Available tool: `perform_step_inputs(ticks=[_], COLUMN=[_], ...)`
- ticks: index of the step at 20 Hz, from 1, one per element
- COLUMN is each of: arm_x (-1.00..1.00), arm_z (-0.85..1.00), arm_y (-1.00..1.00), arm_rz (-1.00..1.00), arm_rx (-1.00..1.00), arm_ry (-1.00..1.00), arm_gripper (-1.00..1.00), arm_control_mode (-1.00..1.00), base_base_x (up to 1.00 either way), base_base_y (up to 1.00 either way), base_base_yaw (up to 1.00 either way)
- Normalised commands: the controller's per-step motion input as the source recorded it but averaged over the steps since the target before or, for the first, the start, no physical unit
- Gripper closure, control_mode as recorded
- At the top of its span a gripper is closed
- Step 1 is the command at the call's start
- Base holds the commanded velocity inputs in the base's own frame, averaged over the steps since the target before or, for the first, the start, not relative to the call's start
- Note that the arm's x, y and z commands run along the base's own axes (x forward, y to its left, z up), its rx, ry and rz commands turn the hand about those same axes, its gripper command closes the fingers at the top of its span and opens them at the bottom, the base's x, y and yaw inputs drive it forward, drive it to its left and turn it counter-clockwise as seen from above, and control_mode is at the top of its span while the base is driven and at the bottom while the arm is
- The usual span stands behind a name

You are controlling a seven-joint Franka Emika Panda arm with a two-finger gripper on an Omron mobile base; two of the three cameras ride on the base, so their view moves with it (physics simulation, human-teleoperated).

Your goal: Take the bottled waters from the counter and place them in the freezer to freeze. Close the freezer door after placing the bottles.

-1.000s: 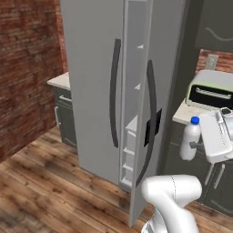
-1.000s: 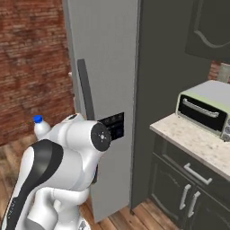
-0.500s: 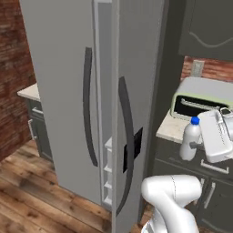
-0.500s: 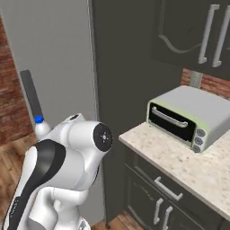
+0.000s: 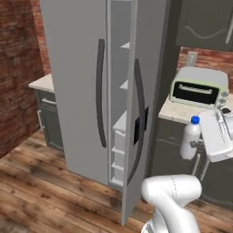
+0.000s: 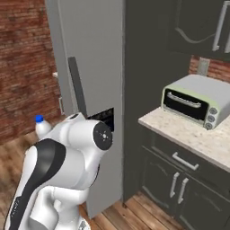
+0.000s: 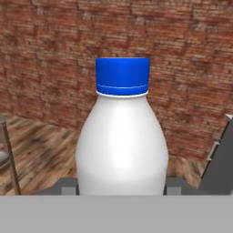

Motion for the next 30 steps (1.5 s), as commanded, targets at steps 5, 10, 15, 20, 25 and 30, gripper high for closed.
perform_step_inputs(ticks=[5, 10, 15, 20, 25, 30], arm_x=[0.00, 0.00, 0.00, 0.00, 0.00, 0.00], arm_z=[0.00, 0.00, 0.00, 0.00, 0.00, 0.00], arm_y=[0.00, 0.00, 0.00, 0.00, 0.00, 0.00], arm_rz=[0.00, 0.00, 0.00, 0.00, 0.00, 0.00], arm_rx=[0.00, 0.00, 0.00, 0.00, 0.00, 0.00], arm_ry=[0.00, 0.00, 0.00, 0.00, 0.00, 0.00], arm_gripper=[1.00, 1.00, 1.00, 1.00, 1.00, 1.00], arm_control_mode=[1.00, 1.00, 1.00, 1.00, 1.00, 1.00], base_base_x=[0.14, 0.34, 0.01, 0.01, 0.28, 0.53], base_base_y=[0.76, 1.00, 1.00, 1.00, 1.00, 0.77], base_base_yaw=[-0.22, -0.25, -0.19, -0.23, -0.43, -0.66])
